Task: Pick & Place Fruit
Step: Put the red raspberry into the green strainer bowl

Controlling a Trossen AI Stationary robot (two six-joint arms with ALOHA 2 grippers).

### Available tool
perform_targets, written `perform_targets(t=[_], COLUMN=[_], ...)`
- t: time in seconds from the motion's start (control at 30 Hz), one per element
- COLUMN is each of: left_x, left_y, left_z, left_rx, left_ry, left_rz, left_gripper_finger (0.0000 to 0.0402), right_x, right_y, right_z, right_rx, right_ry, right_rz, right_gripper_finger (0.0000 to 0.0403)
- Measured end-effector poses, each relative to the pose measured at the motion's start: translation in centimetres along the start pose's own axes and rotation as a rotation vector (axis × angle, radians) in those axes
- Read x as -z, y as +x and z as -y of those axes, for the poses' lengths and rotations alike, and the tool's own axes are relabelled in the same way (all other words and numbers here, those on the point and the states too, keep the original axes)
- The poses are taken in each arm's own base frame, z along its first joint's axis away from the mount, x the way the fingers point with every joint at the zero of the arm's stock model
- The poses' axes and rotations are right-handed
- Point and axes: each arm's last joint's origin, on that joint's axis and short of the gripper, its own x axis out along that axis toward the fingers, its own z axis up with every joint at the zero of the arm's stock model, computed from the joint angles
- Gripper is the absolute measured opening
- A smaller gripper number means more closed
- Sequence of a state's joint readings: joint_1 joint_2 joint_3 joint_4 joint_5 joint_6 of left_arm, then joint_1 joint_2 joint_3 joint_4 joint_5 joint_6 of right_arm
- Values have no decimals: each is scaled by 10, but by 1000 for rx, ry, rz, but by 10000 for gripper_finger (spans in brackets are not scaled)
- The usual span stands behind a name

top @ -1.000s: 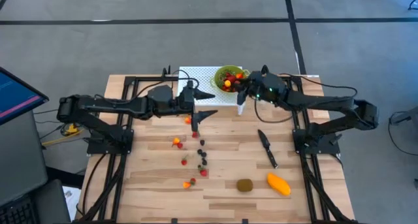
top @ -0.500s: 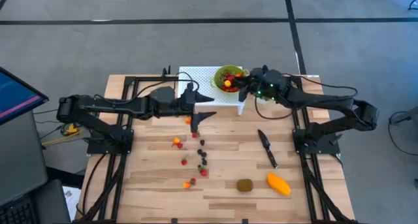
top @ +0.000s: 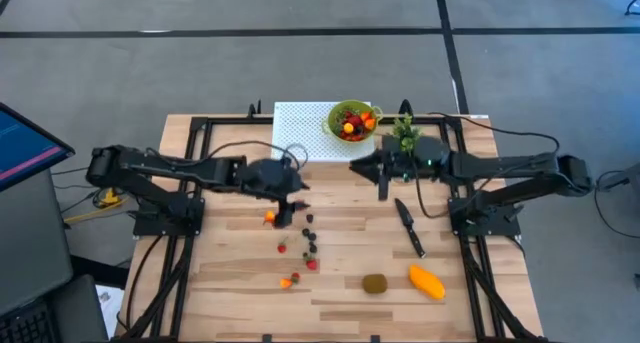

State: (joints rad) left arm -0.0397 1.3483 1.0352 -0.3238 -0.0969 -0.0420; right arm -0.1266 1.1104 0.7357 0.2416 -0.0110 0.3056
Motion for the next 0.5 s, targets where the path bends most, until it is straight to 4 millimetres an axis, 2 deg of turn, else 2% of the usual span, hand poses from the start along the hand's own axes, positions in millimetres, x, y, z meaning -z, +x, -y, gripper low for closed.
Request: perform_targets(t=[0.17,0.3,0.5], left_x=[34,70,105], left_y=[10,17,21], left_z=[18,28,35], left_rx=[-54,-30,51], left_ry=[-3,106,168], left_rz=[-98,-204,-308], left_gripper_finger=[213,207,209], right_x=[22,36,41], right_y=[4,6,5], right_z=[-31,-50,-59], right_rx=[59,76,67], right_ry=[-32,-59,-68], right_rz=[-65,-89,-95], right_gripper_finger=[51,48,48])
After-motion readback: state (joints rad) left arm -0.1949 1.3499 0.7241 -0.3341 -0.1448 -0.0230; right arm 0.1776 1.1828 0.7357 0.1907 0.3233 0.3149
